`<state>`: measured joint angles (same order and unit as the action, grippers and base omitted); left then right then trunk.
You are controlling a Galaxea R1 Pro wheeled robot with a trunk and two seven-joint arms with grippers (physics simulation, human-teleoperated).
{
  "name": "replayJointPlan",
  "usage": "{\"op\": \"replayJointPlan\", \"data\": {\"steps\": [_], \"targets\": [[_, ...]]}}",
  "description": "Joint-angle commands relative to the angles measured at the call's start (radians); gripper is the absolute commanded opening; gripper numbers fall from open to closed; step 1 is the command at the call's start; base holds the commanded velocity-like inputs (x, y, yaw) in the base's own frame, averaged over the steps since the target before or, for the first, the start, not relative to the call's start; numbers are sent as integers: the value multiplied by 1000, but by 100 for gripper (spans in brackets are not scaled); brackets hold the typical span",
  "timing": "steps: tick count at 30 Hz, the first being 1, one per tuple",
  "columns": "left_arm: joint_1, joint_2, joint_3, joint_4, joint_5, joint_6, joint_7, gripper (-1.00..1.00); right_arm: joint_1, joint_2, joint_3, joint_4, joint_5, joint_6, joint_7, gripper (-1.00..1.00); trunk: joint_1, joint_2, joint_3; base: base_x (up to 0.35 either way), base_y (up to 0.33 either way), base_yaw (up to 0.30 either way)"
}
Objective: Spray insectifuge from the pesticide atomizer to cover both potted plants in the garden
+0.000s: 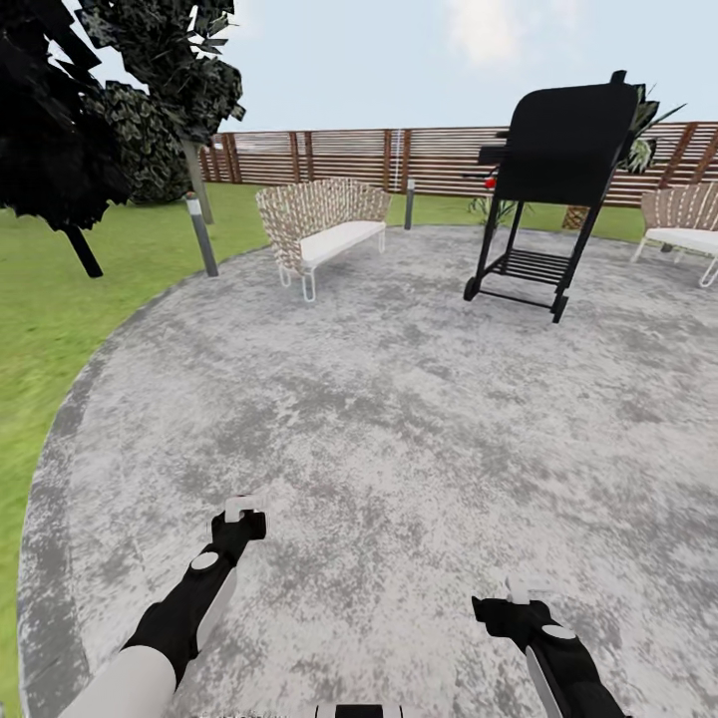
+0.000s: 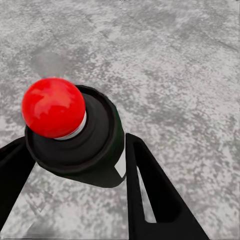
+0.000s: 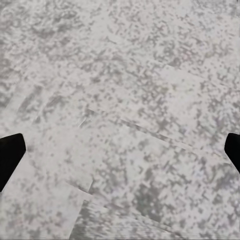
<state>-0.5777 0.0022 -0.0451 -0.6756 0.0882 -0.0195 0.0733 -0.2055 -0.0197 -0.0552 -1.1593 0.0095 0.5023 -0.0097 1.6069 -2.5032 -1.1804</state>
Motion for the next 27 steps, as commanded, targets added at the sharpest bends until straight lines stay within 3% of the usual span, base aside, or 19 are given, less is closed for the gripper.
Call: {"op": "replayJointPlan", "data": {"steps": [1,5,7,11,15,27], "targets": [[-1,1,-5,-3,8,-2,8,-100,0,-1,1,-2,0,5,-1,100,0,0,0,0,0,246],[-1,1,-5,-13,8,-2,8,-100,0,0,0,-2,0,5,-1,100,0,0,4,0,0,246],[6,1,-5,-64,8,-3,8,-100,0,0,1,-2,0,5,-1,100,0,0,5,0,0,246],[80,1,-6,-205,8,-11,3,-100,0,0,0,-2,0,5,-1,100,0,0,9,0,0,246],[129,2,-6,-288,8,-12,1,-100,0,0,1,-2,0,5,-1,100,0,0,13,0,0,246],[147,2,-6,-329,8,-7,2,-100,0,0,2,-2,1,5,-1,100,0,0,23,0,0,246]]}}
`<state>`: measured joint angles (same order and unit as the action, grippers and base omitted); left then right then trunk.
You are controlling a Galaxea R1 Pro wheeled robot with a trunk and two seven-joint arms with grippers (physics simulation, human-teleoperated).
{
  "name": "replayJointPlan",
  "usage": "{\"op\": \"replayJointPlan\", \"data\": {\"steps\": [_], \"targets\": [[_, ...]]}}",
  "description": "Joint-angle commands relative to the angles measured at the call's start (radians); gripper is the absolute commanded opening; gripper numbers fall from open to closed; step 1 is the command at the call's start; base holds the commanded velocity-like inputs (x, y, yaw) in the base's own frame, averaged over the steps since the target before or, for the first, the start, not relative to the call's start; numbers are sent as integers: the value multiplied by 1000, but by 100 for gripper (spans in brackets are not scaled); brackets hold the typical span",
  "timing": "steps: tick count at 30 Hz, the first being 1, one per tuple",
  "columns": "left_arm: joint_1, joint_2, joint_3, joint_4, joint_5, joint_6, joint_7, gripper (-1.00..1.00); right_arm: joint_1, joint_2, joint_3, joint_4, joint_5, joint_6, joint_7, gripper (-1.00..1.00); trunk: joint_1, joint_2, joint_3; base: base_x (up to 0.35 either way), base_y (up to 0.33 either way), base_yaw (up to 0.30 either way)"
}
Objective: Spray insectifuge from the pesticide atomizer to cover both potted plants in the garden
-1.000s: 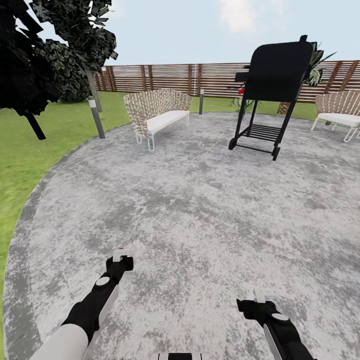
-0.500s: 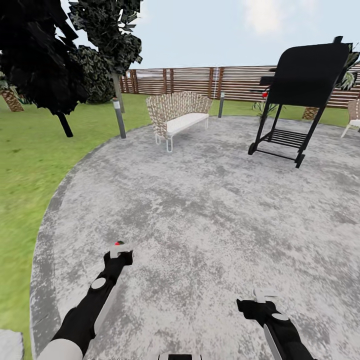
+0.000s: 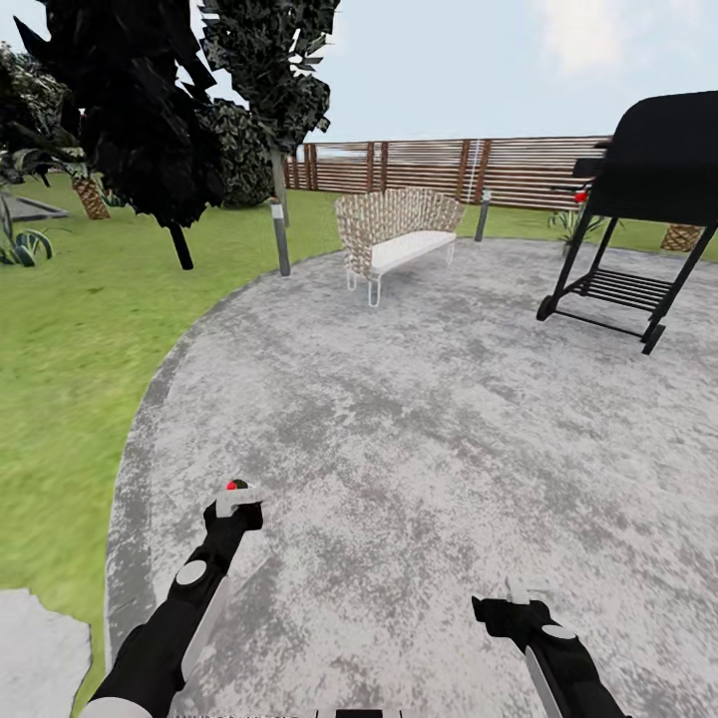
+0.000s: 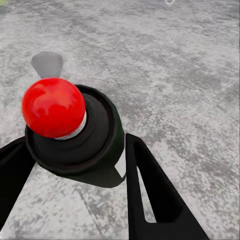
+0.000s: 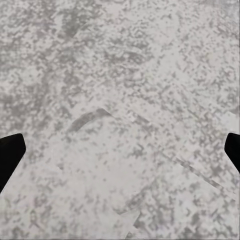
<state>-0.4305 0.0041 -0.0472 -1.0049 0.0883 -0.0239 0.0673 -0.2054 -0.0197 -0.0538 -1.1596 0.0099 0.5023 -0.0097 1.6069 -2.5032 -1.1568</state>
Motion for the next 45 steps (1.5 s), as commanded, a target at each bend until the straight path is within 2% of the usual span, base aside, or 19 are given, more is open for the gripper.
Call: {"op": "replayJointPlan", "data": {"steps": [1,10,18,31,45], "targets": [[-1,1,-4,0,8,-2,8,-100,0,0,0,-1,1,5,-1,100,0,0,0,0,0,246],[-1,1,-3,0,7,-1,8,-100,0,0,2,0,2,5,-1,100,0,0,6,34,10,242],[-1,1,-3,0,7,-1,8,-100,0,0,0,-1,1,5,-1,100,0,0,7,239,172,71],[-1,0,-3,0,8,-1,8,-100,0,0,0,-1,1,5,-1,100,0,0,7,223,170,244],[-1,-1,-4,-1,8,1,8,-100,0,0,-1,-2,1,5,-1,100,0,0,7,17,13,259]]}}
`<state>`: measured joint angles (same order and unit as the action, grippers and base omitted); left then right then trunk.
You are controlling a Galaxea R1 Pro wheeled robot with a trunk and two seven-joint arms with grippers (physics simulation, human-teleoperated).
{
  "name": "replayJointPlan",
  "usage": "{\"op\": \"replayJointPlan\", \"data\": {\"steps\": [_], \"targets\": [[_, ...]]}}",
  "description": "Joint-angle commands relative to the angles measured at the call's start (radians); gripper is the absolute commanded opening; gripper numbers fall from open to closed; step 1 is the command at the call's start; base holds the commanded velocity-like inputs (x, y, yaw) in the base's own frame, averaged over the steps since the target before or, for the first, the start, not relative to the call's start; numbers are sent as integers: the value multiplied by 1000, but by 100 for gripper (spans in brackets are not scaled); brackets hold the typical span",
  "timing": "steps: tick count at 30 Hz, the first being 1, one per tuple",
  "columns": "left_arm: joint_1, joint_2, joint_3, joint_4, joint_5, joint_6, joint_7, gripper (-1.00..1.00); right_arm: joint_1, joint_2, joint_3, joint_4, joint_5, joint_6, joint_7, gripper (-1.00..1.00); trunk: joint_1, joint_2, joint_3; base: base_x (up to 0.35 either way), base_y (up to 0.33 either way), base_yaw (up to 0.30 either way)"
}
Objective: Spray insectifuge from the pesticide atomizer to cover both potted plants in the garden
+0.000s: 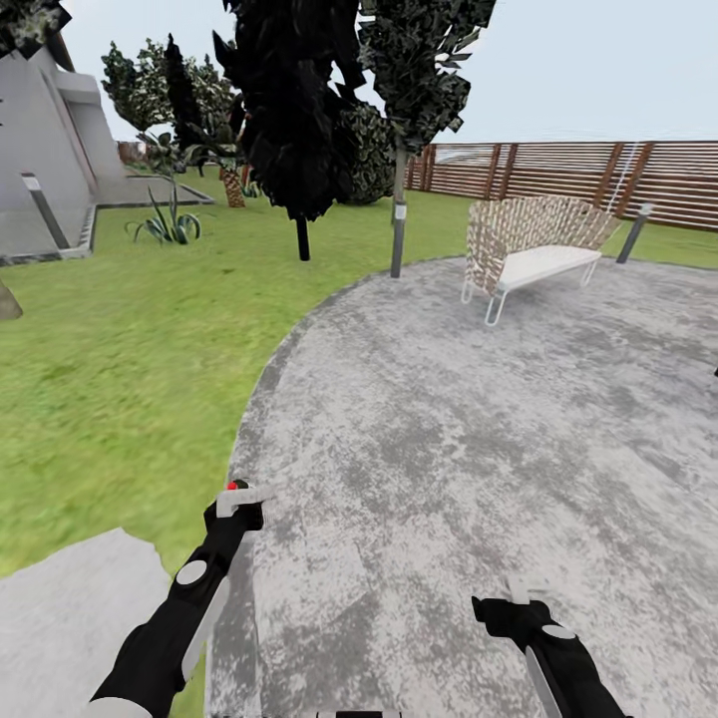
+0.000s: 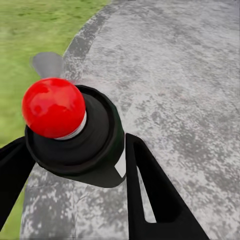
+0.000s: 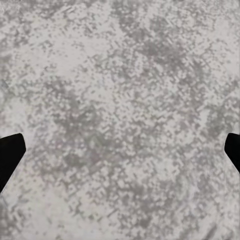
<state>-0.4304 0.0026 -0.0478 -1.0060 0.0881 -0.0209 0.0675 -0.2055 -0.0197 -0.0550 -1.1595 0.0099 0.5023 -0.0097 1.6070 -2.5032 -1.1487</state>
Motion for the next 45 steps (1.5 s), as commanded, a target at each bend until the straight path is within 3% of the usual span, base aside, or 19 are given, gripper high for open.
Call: {"op": "replayJointPlan", "data": {"steps": [1,36,45], "targets": [[-1,1,-3,0,8,-2,8,-100,0,0,0,-2,1,5,-1,100,0,0,-1,0,0,259],[-1,2,-3,1,8,-2,8,-100,0,0,0,-1,1,5,-1,100,0,0,-1,0,0,259],[-1,1,-3,1,7,-3,9,-100,0,0,-17,-1,1,5,-1,100,0,0,-1,0,0,259]]}}
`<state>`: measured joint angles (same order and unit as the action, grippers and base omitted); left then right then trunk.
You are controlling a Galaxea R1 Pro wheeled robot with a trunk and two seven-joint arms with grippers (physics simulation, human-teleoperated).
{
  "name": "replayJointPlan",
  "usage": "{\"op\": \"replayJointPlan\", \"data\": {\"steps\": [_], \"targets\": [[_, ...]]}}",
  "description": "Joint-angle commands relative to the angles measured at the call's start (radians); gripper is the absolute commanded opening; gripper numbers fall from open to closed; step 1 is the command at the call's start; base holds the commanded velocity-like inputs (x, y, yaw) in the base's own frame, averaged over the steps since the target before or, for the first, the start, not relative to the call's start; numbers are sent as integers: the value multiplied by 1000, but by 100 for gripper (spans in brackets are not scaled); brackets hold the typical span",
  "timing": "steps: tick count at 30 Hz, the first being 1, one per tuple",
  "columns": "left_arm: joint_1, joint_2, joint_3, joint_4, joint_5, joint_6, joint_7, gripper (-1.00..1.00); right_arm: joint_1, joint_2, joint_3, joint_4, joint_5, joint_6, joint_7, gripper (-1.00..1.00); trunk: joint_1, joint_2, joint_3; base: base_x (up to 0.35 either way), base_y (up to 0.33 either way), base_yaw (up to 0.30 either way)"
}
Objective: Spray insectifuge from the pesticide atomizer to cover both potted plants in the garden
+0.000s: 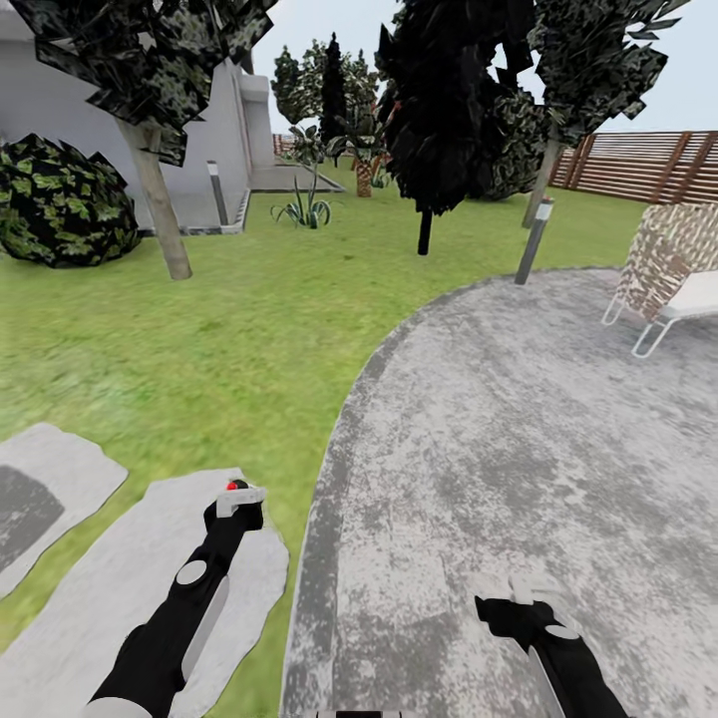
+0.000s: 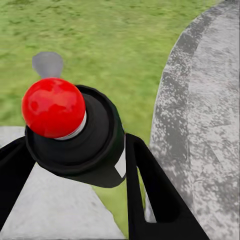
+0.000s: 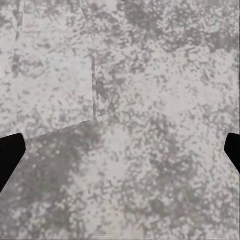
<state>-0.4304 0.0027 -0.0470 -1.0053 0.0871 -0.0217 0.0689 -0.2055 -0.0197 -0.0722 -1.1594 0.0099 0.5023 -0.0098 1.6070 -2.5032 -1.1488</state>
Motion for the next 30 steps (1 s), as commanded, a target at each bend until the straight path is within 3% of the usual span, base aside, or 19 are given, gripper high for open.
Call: {"op": "replayJointPlan", "data": {"steps": [1,21,30], "targets": [[-1,0,-4,0,8,-2,8,-100,0,0,0,-2,1,5,-1,100,0,0,-1,0,0,259],[-1,0,-4,0,10,-1,8,-100,0,0,0,0,4,5,-2,100,0,0,-1,6,2,259],[-1,0,-4,1,10,-1,8,-100,0,0,0,0,4,5,-2,100,0,0,-1,159,174,259]]}}
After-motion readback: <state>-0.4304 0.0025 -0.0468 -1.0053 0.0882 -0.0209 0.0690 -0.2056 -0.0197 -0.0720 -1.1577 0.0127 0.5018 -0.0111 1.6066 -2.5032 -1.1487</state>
